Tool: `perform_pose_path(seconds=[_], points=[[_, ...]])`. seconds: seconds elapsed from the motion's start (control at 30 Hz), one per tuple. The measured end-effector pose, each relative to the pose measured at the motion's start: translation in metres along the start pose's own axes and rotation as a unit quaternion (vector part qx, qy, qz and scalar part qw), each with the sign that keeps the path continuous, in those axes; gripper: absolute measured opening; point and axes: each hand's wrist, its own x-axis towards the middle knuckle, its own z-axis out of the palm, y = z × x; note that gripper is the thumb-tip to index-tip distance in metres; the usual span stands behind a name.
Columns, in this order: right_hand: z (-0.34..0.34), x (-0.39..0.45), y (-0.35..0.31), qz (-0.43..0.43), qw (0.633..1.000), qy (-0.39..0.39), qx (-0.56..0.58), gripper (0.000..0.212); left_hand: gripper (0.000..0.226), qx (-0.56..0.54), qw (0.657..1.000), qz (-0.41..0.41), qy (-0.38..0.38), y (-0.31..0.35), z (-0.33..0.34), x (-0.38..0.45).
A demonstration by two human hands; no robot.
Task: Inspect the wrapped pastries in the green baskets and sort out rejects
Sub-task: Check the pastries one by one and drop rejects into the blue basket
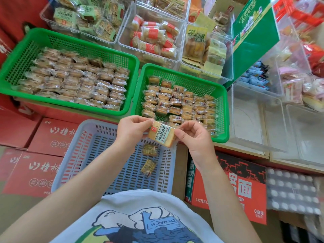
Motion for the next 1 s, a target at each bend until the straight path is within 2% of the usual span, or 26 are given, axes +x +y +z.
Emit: perform_pose_path(seconds=[0.27,0.33,0.43,0.53,0.6,0.73,0.87,1.0], points=[[-0.005,0.008,0.006,0.034,0.995,0.092,-0.003,0.019,0.011,-0.047,0.998,0.024,-0.039,-0.002,0.001,-0.004],[-0.008,0.01,0.004,0.077,0.991,0.077,0.074,0.017,0.008,-0.05,0.997,0.025,-0.058,-0.001,0.0,-0.005],[-0.013,0.013,-0.001,0.138,0.962,0.05,0.229,0.019,0.005,-0.059,0.993,0.025,-0.095,0.001,-0.002,-0.003],[-0.019,0.016,-0.005,0.135,0.951,0.058,0.27,0.022,0.004,-0.045,0.989,0.032,-0.136,0.004,-0.006,0.0],[-0.019,0.018,-0.007,0.096,0.967,0.082,0.223,0.022,0.006,-0.025,0.985,0.04,-0.164,0.004,-0.007,0.002],[-0.012,0.026,-0.011,-0.014,0.99,0.135,0.032,0.024,0.01,-0.011,0.979,0.046,-0.198,0.002,-0.004,0.006],[-0.001,0.029,-0.008,-0.116,0.975,0.159,-0.106,0.026,0.013,-0.057,0.978,0.026,-0.198,0.002,0.001,0.009],[0.005,0.034,-0.001,-0.149,0.964,0.174,-0.136,0.019,0.012,-0.097,0.974,-0.007,-0.203,-0.001,0.007,0.012]])
